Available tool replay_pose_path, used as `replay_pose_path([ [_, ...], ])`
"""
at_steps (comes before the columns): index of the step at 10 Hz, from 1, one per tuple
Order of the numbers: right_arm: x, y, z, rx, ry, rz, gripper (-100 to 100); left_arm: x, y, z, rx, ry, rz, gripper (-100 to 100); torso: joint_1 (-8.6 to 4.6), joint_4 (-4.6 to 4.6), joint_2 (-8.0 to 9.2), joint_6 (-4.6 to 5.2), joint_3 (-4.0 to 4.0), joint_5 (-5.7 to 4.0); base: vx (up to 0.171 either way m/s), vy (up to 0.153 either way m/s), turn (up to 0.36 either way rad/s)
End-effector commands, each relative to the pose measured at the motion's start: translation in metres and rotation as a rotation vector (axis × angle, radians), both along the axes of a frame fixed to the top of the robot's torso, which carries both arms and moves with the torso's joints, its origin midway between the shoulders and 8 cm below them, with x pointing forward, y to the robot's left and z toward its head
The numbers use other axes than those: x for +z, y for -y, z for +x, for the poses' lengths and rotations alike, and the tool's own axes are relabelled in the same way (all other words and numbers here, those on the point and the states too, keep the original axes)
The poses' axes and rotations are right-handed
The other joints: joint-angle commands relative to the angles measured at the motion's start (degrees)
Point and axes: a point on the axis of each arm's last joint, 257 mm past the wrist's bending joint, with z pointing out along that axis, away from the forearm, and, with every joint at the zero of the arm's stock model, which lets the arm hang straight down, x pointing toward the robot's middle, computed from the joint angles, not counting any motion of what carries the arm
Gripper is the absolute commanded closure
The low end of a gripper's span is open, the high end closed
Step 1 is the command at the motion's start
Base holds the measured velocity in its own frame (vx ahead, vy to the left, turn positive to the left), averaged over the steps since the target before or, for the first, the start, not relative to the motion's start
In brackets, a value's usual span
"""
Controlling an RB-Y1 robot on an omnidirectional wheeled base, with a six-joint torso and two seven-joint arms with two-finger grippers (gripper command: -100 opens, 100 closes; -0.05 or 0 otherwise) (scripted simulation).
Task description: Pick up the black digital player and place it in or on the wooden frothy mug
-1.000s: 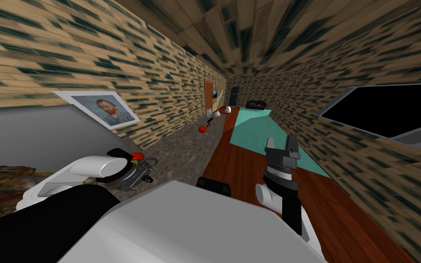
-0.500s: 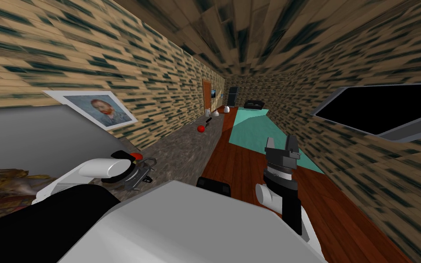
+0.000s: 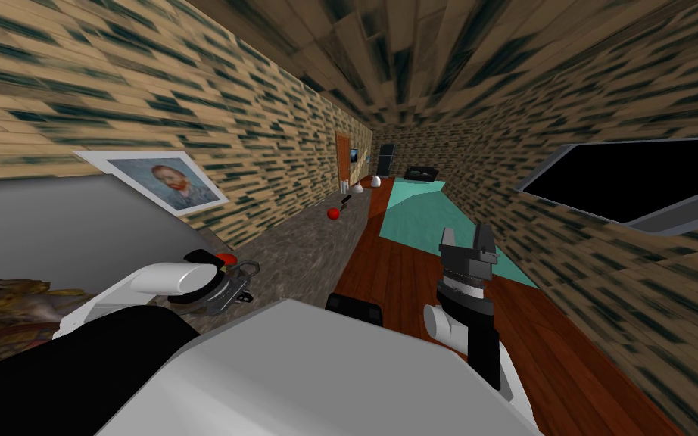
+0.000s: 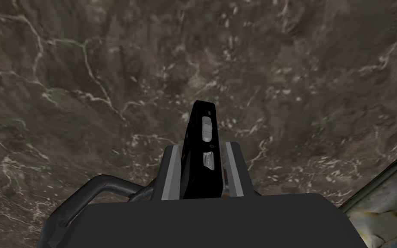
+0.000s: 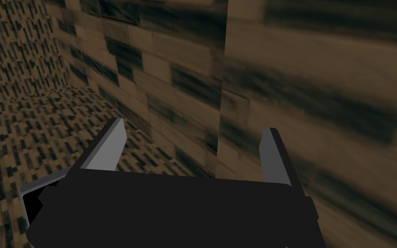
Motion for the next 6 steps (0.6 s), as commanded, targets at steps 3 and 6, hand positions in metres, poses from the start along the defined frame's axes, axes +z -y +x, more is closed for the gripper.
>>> replay_pose_path([
  [3,0.0,0.0,0.0,0.0,0.0,0.0,0,0.015,0.005,0.001,-0.011,0.002,0.0,100,-0.02,0.0,-0.05,-0.03,-0.02,-0.03,0.019,0.005,0.05],
  [6,0.0,0.0,0.0,0.0,0.0,0.0,0,0.019,0.007,0.0,-0.015,0.002,0.0,0,-0.01,0.0,-0.05,0.0,-0.03,0.0,0.016,0.006,0.024],
])
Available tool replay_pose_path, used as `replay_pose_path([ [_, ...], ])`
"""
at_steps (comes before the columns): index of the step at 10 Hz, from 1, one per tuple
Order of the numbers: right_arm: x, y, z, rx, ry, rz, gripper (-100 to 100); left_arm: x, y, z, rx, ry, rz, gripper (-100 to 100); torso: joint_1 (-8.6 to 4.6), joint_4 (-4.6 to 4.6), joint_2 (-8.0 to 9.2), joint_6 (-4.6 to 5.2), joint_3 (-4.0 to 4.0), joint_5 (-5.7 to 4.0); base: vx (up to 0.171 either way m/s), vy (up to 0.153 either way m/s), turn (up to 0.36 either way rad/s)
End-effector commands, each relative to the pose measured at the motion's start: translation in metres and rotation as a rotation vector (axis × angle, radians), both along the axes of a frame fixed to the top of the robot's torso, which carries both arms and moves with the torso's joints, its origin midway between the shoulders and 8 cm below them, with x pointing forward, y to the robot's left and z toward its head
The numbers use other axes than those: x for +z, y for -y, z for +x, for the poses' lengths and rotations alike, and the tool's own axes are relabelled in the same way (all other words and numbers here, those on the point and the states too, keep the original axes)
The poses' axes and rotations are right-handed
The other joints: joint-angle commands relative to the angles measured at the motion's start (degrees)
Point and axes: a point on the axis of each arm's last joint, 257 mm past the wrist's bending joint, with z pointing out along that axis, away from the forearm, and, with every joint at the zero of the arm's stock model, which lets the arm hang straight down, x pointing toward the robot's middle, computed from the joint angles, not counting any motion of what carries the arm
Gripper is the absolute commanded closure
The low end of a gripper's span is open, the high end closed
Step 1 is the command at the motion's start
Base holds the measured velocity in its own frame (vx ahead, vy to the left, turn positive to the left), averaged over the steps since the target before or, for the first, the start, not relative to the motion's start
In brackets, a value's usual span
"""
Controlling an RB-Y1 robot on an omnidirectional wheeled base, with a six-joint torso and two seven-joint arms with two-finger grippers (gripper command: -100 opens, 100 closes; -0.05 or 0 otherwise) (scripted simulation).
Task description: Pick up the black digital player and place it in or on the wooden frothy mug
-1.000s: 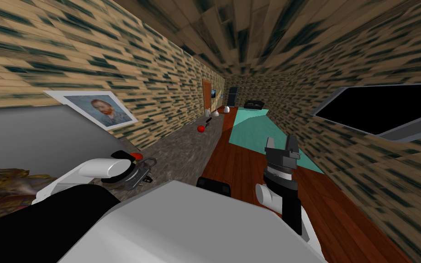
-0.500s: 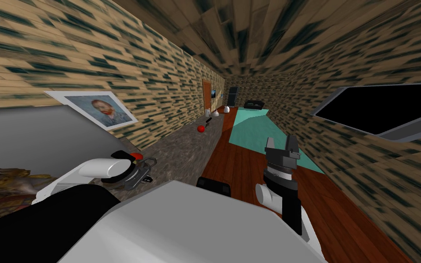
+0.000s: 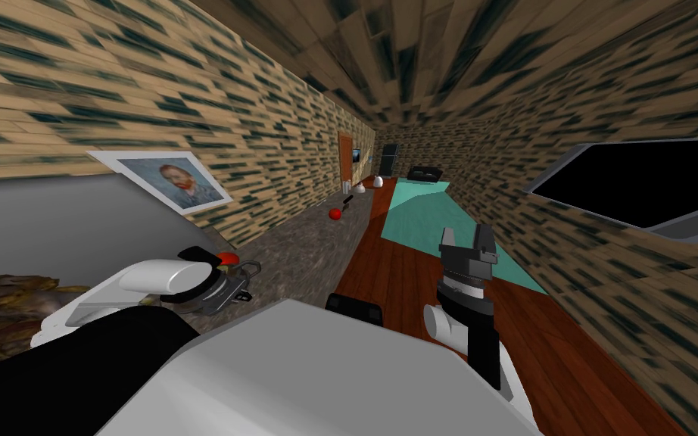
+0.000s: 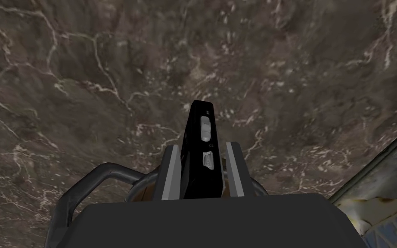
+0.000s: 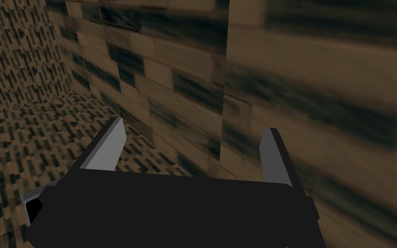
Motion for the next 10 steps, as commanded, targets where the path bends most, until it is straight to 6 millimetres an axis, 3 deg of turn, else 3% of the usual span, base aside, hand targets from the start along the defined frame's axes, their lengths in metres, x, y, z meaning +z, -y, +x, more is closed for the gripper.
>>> replay_pose_path([
  [1,0.0,0.0,0.0,0.0,0.0,0.0,0,0.011,-0.009,0.002,0.011,0.009,0.013,100,0.0,0.0,0.0,0.0,0.0,0.0,-0.013,-0.017,0.026],
  [10,0.0,0.0,0.0,0.0,0.0,0.0,0,0.083,-0.044,0.03,0.039,0.08,0.075,100,-0.08,0.1,0.21,-0.14,0.15,-0.29,-0.019,-0.038,0.033],
])
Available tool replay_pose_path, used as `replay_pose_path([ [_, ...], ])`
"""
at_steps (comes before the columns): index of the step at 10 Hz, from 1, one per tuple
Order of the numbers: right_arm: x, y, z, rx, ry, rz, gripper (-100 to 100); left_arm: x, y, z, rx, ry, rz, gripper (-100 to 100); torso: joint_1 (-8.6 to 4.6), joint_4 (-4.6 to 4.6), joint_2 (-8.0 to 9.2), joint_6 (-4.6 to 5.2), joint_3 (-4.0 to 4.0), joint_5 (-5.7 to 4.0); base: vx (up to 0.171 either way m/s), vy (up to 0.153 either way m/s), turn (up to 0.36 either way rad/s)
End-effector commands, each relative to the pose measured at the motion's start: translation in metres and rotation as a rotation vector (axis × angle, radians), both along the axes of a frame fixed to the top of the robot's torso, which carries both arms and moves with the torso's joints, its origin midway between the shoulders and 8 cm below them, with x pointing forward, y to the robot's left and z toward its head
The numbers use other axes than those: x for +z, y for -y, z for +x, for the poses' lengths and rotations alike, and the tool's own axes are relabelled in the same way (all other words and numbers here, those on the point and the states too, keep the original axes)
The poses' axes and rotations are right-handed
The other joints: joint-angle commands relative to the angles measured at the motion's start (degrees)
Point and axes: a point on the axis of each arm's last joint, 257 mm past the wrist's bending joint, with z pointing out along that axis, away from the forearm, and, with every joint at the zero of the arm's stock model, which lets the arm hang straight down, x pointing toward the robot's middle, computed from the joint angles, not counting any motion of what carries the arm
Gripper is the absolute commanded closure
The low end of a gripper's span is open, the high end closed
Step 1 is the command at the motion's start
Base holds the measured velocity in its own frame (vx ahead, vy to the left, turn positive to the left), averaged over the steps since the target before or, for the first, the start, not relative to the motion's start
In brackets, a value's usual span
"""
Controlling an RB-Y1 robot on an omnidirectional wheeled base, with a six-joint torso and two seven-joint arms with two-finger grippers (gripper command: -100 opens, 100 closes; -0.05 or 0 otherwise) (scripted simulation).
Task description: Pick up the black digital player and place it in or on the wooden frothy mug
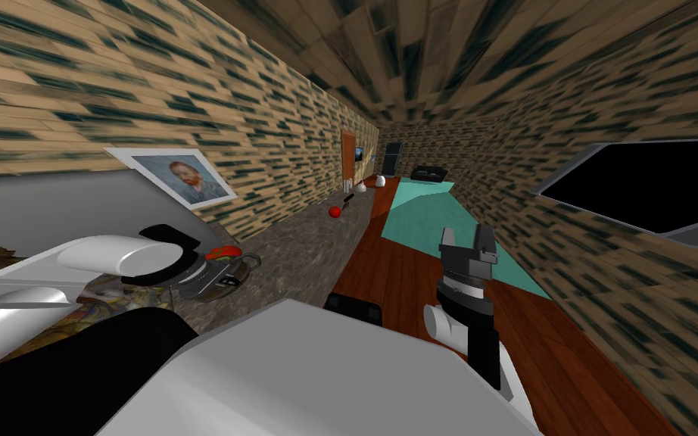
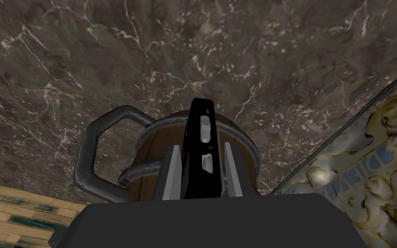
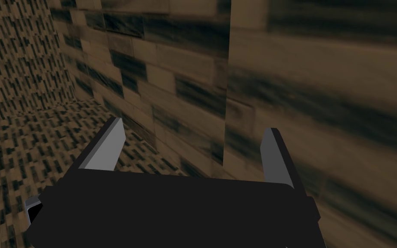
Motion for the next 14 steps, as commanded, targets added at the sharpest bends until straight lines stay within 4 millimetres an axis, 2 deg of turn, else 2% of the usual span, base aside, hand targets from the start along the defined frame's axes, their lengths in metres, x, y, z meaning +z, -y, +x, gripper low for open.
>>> replay_pose_path([
  [1,0.0,0.0,0.0,0.0,0.0,0.0,0,0.016,-0.003,0.01,0.001,0.02,0.011,100,0.0,0.0,0.0,0.0,0.0,0.0,-0.02,-0.043,0.039],
  [8,0.0,0.0,0.0,0.0,0.0,0.0,0,0.075,-0.008,0.044,-0.01,0.075,0.032,100,0.05,0.02,-0.03,0.06,0.0,-0.04,-0.014,-0.033,0.015],
  [14,0.0,0.0,0.0,0.0,0.0,0.0,0,0.105,-0.018,0.051,0.013,0.045,0.016,100,0.42,-0.03,0.01,0.05,-0.01,0.08,-0.032,0.031,-0.064],
])
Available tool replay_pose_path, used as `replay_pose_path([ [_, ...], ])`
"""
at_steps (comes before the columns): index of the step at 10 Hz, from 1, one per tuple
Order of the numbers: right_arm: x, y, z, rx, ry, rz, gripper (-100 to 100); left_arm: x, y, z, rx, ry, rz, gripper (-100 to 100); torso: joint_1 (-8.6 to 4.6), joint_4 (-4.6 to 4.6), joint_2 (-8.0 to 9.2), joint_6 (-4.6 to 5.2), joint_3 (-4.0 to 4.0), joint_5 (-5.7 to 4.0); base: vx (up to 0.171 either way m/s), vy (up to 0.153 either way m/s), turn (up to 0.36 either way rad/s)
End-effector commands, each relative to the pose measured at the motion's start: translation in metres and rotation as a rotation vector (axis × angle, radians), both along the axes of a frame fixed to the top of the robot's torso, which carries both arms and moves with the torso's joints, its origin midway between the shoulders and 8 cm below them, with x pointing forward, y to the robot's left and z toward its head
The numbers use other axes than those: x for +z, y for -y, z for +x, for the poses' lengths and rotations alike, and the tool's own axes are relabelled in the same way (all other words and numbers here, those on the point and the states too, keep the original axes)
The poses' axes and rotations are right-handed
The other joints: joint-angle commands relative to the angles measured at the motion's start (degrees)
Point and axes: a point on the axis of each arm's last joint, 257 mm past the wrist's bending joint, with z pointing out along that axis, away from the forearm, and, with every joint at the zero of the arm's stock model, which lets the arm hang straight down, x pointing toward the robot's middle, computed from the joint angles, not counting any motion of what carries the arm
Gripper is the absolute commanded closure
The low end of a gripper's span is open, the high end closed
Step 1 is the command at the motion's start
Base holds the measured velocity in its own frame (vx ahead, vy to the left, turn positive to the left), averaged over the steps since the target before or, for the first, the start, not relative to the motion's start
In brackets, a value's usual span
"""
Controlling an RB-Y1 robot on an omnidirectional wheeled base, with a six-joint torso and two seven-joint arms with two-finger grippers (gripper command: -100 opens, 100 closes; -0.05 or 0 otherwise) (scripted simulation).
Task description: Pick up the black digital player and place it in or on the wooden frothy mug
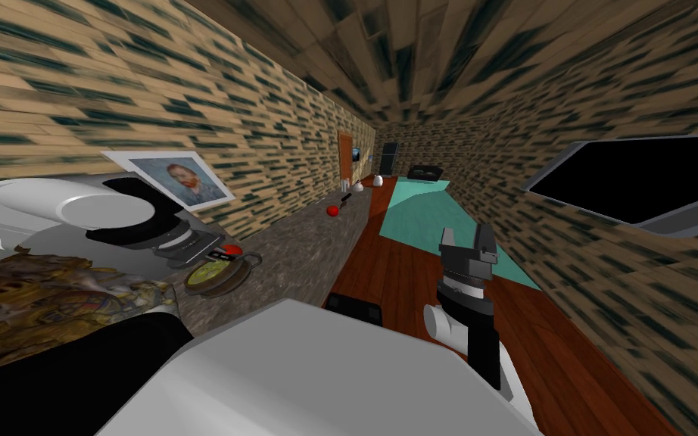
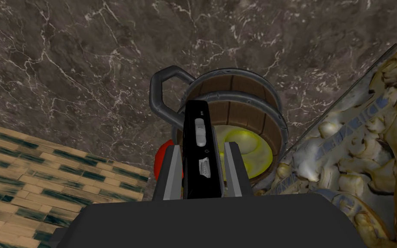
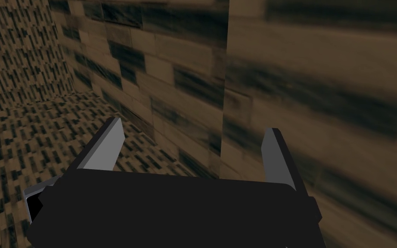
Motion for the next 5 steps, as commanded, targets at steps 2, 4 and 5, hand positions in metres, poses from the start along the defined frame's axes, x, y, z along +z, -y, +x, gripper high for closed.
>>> replay_pose_path([
  [2,0.0,0.0,0.0,0.0,0.0,0.0,0,0.01,-0.006,-0.002,0.018,-0.027,-0.014,100,0.13,-0.03,0.0,0.04,-0.02,-0.05,-0.045,0.068,-0.108],
  [4,0.0,0.0,0.0,0.0,0.0,0.0,0,0.016,-0.01,-0.003,0.032,-0.048,-0.026,100,0.52,-0.12,-0.11,0.13,-0.12,-0.06,-0.067,0.068,-0.106],
  [5,0.0,0.0,0.0,0.0,0.0,0.0,0,0.019,-0.012,-0.003,0.039,-0.058,-0.032,100,0.72,-0.14,-0.09,0.16,-0.12,-0.04,-0.078,0.074,-0.119],
])
